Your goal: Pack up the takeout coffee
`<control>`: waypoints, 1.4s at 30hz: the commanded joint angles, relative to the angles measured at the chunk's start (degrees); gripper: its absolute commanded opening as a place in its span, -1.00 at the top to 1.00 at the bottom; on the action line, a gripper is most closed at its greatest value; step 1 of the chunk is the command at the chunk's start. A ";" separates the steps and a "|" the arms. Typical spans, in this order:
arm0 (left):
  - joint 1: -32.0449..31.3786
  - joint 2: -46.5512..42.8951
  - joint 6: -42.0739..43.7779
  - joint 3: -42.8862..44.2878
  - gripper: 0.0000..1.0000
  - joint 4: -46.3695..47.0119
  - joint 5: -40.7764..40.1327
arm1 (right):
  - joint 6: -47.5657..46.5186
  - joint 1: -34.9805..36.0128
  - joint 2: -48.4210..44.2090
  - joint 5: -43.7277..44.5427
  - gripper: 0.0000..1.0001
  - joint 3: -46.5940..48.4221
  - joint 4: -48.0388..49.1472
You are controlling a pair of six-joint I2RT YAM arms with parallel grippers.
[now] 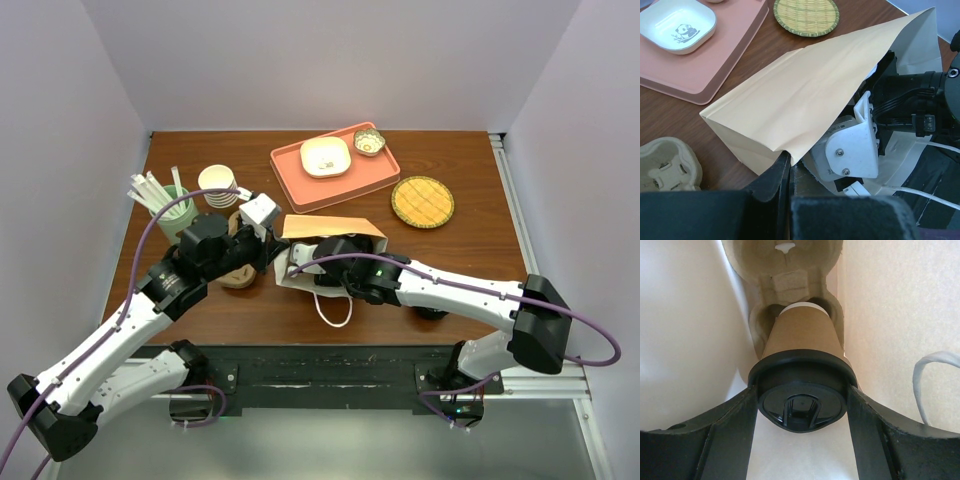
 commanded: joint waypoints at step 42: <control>-1.34 -0.94 0.74 1.55 1.00 4.30 1.45 | 3.18 -1.66 2.49 5.68 0.29 3.23 2.47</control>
